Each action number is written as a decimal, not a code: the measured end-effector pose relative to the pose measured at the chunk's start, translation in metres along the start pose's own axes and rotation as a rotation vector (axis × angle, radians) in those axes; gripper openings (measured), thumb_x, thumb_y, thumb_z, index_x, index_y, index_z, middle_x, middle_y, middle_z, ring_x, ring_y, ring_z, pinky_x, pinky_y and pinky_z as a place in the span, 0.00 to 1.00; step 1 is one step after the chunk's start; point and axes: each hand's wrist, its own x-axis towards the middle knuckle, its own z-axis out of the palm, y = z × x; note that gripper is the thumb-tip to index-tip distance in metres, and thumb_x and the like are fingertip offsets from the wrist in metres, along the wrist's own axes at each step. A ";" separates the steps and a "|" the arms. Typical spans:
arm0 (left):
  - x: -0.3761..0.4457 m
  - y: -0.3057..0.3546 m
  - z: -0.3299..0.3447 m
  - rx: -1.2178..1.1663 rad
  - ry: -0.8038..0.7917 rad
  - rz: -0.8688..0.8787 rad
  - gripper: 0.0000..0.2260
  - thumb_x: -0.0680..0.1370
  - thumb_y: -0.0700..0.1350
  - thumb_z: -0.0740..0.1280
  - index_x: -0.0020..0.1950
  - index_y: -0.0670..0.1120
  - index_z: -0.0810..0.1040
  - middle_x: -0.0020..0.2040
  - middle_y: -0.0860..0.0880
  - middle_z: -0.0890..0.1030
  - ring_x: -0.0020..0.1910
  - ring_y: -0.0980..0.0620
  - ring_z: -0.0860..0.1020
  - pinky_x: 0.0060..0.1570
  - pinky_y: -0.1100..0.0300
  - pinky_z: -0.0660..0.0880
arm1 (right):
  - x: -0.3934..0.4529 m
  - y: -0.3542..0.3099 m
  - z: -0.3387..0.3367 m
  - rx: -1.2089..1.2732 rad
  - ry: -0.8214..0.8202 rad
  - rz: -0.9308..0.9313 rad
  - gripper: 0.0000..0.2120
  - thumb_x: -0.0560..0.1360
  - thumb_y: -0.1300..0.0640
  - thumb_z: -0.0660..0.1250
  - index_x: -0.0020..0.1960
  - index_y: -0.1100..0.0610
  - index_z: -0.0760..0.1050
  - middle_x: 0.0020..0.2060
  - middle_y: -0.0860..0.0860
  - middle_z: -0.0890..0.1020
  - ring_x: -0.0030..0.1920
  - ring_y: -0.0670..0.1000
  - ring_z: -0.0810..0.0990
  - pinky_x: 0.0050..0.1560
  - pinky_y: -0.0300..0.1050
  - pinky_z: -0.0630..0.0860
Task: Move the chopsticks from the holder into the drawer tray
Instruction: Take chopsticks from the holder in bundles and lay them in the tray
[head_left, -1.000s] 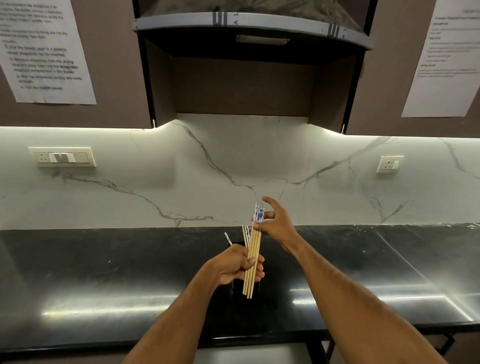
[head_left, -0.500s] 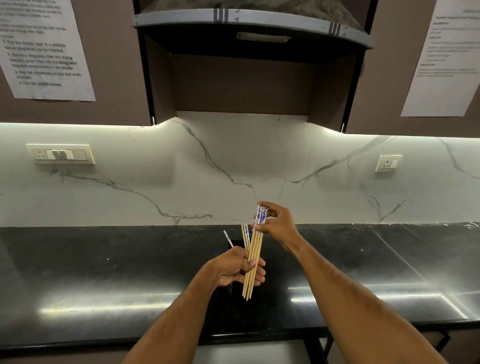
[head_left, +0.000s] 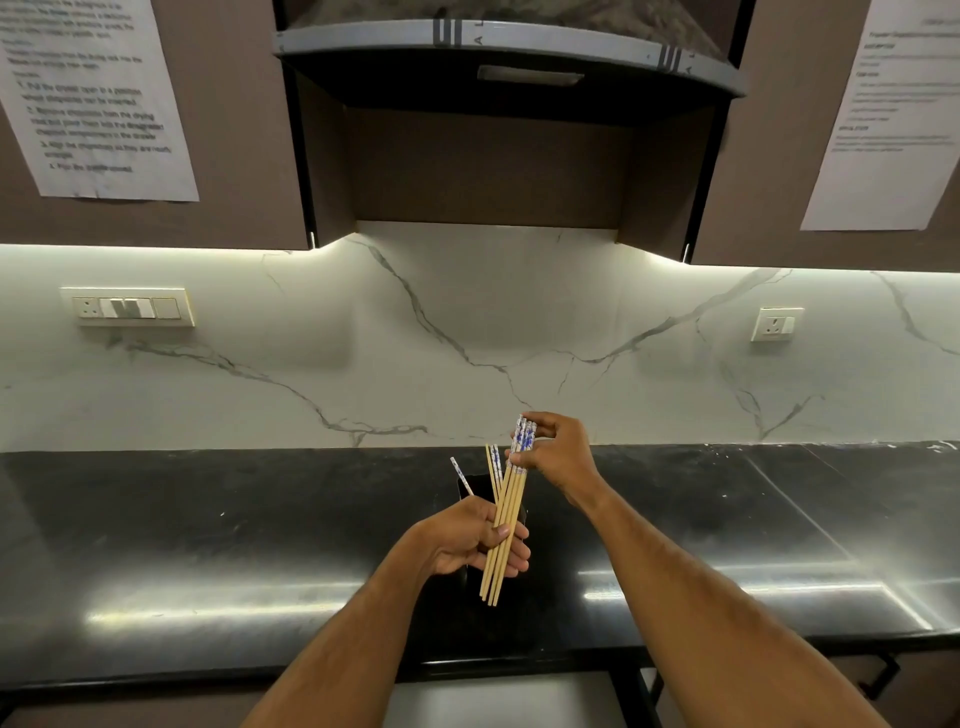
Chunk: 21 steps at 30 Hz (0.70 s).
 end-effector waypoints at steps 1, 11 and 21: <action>-0.001 -0.001 0.001 0.003 -0.002 0.000 0.12 0.84 0.35 0.59 0.64 0.35 0.77 0.55 0.37 0.84 0.59 0.38 0.83 0.65 0.40 0.77 | -0.001 0.000 0.000 -0.003 0.006 -0.004 0.31 0.64 0.70 0.81 0.64 0.59 0.78 0.53 0.53 0.84 0.51 0.54 0.86 0.51 0.54 0.85; -0.011 0.001 0.006 0.011 -0.027 -0.001 0.12 0.84 0.35 0.58 0.63 0.35 0.77 0.55 0.37 0.84 0.59 0.38 0.83 0.64 0.42 0.77 | -0.010 -0.011 -0.004 0.025 -0.027 -0.033 0.31 0.67 0.72 0.78 0.68 0.58 0.77 0.54 0.55 0.85 0.48 0.53 0.87 0.51 0.54 0.85; -0.010 -0.007 0.016 -0.049 0.265 0.176 0.09 0.82 0.34 0.64 0.61 0.36 0.80 0.51 0.38 0.86 0.52 0.42 0.86 0.59 0.44 0.81 | -0.019 -0.014 -0.010 0.173 0.161 0.072 0.30 0.67 0.75 0.77 0.65 0.57 0.79 0.50 0.53 0.86 0.45 0.52 0.88 0.51 0.51 0.85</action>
